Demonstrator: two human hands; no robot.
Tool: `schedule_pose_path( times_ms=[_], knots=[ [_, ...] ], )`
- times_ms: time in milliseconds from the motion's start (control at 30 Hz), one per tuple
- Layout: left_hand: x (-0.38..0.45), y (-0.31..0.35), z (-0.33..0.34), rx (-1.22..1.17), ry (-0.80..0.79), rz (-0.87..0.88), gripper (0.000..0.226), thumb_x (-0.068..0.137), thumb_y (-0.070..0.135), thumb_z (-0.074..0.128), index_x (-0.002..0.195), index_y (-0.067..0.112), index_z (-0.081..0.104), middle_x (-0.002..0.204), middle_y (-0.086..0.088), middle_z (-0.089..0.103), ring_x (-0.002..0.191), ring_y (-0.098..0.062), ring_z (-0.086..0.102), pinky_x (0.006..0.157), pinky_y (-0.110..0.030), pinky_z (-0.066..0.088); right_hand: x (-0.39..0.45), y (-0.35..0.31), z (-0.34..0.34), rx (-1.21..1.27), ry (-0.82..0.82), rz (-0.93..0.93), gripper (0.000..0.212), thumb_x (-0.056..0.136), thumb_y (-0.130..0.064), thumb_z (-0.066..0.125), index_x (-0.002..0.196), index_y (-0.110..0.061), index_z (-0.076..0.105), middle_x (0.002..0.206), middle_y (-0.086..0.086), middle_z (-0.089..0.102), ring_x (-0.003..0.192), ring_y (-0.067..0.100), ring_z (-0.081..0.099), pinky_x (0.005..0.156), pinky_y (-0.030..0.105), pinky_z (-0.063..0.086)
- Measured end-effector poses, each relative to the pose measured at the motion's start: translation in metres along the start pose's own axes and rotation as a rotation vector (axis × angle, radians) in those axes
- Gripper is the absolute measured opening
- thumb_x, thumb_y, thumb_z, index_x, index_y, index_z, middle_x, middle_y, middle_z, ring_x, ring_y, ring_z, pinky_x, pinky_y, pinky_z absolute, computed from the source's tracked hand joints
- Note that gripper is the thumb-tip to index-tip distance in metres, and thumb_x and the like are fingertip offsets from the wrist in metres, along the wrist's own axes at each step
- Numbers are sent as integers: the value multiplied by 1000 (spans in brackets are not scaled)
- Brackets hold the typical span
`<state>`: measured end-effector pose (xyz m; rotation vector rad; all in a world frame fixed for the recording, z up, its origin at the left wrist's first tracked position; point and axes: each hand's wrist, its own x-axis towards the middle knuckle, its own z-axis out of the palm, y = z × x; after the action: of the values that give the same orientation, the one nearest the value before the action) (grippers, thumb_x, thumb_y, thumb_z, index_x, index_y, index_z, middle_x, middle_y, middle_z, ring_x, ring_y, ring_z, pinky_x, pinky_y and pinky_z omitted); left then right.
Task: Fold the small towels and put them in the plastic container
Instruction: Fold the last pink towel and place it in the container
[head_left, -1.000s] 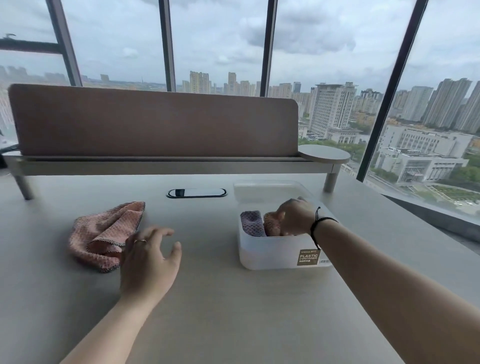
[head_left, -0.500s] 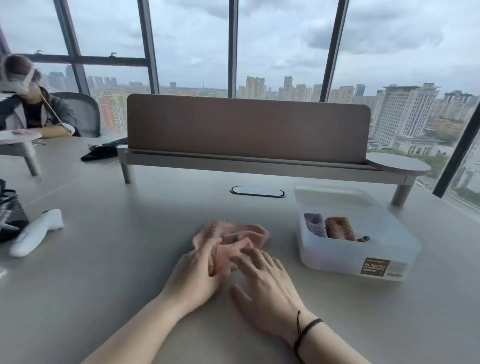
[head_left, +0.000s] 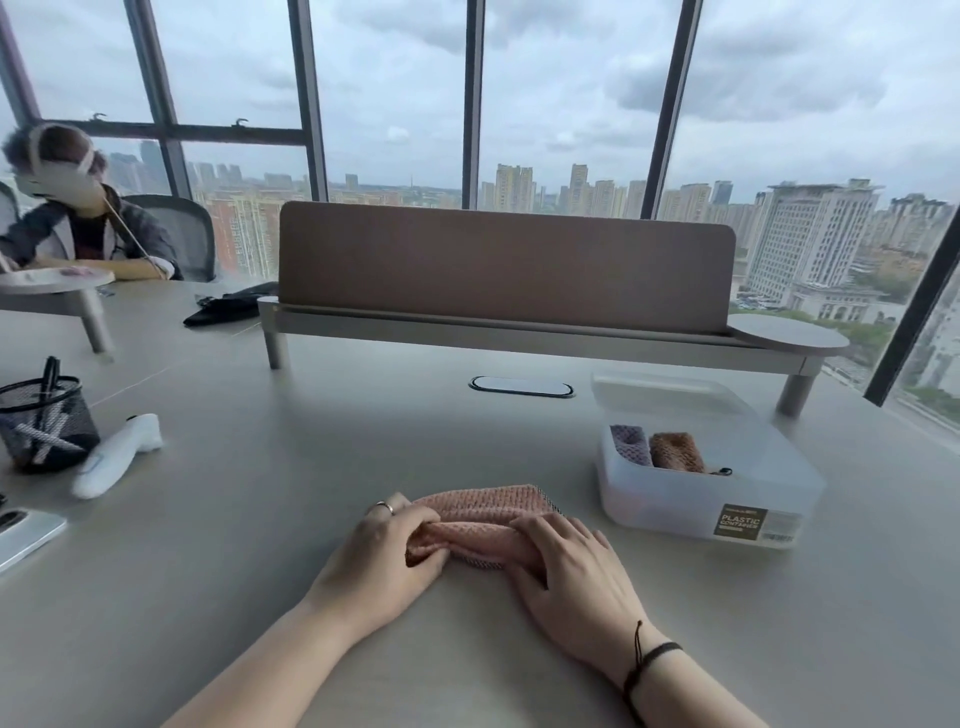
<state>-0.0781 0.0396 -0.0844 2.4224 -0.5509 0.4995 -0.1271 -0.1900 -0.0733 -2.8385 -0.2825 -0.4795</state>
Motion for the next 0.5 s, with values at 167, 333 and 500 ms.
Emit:
schedule_pose_path(
  times_ms=[167,333,500],
  knots=[
    [3,1,-2,27,108,72,60,64,-14,63,113,22,68,97,7,58,90,-13,62,82,-15,43,-14,16,-8,74,59,54,33,78,-27,53,109,-34,46,101,-9,65,98,20,61,79,35,50],
    [8,7,-8,27,232,167,56,58,-15,78,103,18,72,94,4,59,90,-14,60,83,-18,44,-17,20,-16,181,79,129,32,91,-24,50,120,-33,41,108,-4,69,101,26,63,74,34,47],
    [15,21,-20,40,327,318,41,53,-15,81,81,12,70,84,0,55,80,-13,52,71,-20,42,-20,14,-33,451,10,217,38,82,-57,58,115,-43,46,78,-8,69,78,11,63,73,33,52]
  ],
)
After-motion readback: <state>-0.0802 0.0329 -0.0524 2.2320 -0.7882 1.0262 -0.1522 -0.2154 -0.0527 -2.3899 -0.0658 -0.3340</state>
